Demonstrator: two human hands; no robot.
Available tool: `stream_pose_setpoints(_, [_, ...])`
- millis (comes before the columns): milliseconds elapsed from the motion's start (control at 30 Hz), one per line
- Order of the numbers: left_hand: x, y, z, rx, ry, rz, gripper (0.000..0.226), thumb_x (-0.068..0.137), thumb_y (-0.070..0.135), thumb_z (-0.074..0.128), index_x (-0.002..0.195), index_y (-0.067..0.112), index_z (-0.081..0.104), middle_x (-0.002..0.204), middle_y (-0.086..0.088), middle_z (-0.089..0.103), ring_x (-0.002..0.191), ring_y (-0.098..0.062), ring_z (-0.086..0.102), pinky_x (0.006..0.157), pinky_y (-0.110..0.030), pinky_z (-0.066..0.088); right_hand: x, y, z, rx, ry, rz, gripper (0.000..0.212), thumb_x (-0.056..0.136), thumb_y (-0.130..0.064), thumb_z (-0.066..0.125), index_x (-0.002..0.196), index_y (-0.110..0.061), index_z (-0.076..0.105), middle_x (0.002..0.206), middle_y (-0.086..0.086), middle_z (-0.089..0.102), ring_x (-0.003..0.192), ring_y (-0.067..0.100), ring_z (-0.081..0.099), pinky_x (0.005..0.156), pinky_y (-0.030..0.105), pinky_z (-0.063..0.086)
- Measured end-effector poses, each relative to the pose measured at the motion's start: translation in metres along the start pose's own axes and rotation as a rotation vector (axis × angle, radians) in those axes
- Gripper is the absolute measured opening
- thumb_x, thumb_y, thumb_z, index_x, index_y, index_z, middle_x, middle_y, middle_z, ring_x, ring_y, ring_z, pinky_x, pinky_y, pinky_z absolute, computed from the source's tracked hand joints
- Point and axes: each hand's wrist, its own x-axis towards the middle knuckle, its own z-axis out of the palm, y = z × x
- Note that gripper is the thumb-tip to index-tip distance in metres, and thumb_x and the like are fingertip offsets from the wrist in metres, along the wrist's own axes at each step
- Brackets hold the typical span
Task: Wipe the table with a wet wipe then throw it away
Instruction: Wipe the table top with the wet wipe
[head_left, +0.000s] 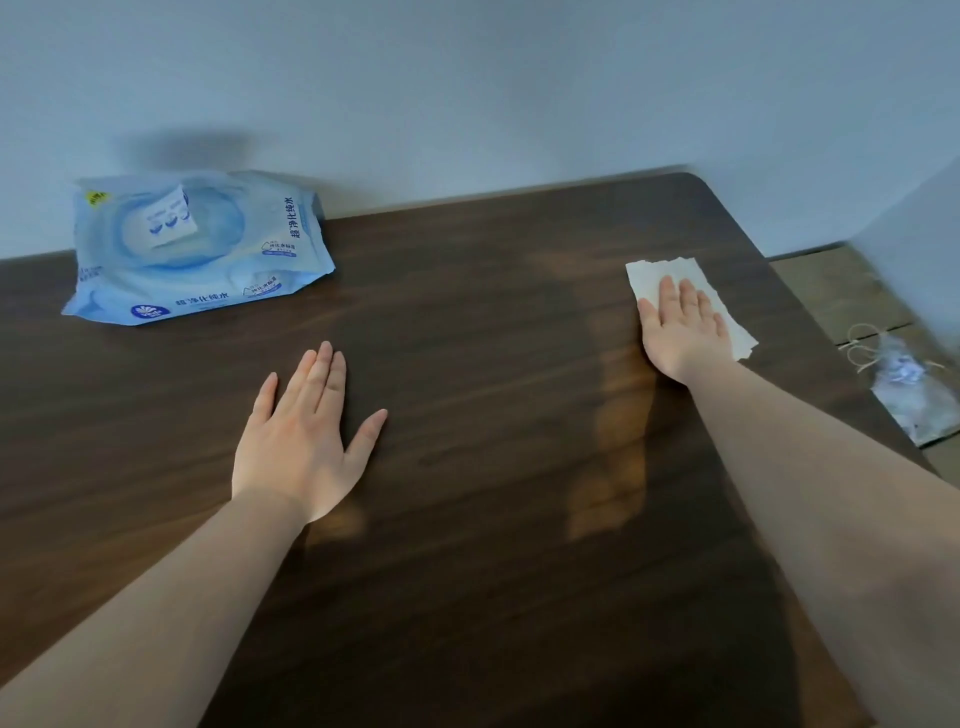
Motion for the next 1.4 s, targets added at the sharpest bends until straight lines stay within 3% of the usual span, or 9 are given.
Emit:
stream_pose_setpoints(300, [0.001, -0.002, 0.002, 0.005, -0.006, 0.001, 0.079, 0.086, 0.066, 0.008, 0.149, 0.02, -0.003, 0.158, 0.004, -0.006, 0.143, -0.01, -0.008, 0.117, -0.037, -0.002, -0.023, 0.048, 0.0, 0.029, 0.02, 0.13, 0.06, 0.099, -0.048, 0.007, 0.151, -0.022, -0.006, 0.161, 0.003, -0.008, 0.148, 0.021, -0.007, 0.119, 0.041, -0.004])
stream_pose_setpoints(600, [-0.023, -0.011, -0.006, -0.031, -0.119, 0.019, 0.074, 0.089, 0.062, 0.006, 0.147, 0.018, -0.01, 0.157, 0.003, -0.012, 0.143, -0.009, -0.011, 0.117, -0.036, -0.003, -0.103, 0.011, 0.029, -0.048, -0.07, -0.072, 0.058, 0.1, -0.046, 0.007, 0.15, -0.022, -0.01, 0.161, 0.004, -0.012, 0.147, 0.022, -0.01, 0.118, 0.041, -0.005])
stream_pose_setpoints(900, [-0.129, -0.119, -0.018, -0.055, -0.127, -0.155, 0.081, 0.081, 0.066, 0.005, 0.147, 0.02, -0.008, 0.153, 0.007, -0.014, 0.143, -0.011, -0.01, 0.114, -0.034, -0.005, -0.184, -0.144, 0.067, -0.167, -0.093, -0.487, 0.056, 0.101, -0.043, 0.008, 0.149, -0.025, -0.012, 0.161, 0.001, -0.012, 0.147, 0.02, -0.01, 0.118, 0.038, -0.006])
stream_pose_setpoints(1100, [-0.215, -0.209, -0.016, -0.065, -0.098, -0.371, 0.085, 0.08, 0.067, 0.003, 0.148, 0.017, -0.006, 0.157, 0.002, -0.01, 0.142, -0.009, -0.011, 0.116, -0.034, -0.001, -0.26, -0.279, 0.112, -0.182, -0.161, -0.799, 0.055, 0.099, -0.046, 0.004, 0.148, -0.03, -0.015, 0.159, -0.004, -0.018, 0.145, 0.016, -0.019, 0.117, 0.037, -0.014])
stream_pose_setpoints(1400, [-0.331, -0.308, -0.005, -0.063, -0.039, -0.64, 0.103, 0.072, 0.081, -0.002, 0.149, 0.013, 0.0, 0.158, -0.002, -0.004, 0.144, -0.013, -0.005, 0.117, -0.037, 0.004, -0.381, -0.435, 0.17, -0.231, -0.245, -1.125, 0.056, 0.099, -0.047, 0.006, 0.149, -0.029, -0.009, 0.16, -0.006, -0.013, 0.145, 0.013, -0.018, 0.116, 0.036, -0.015])
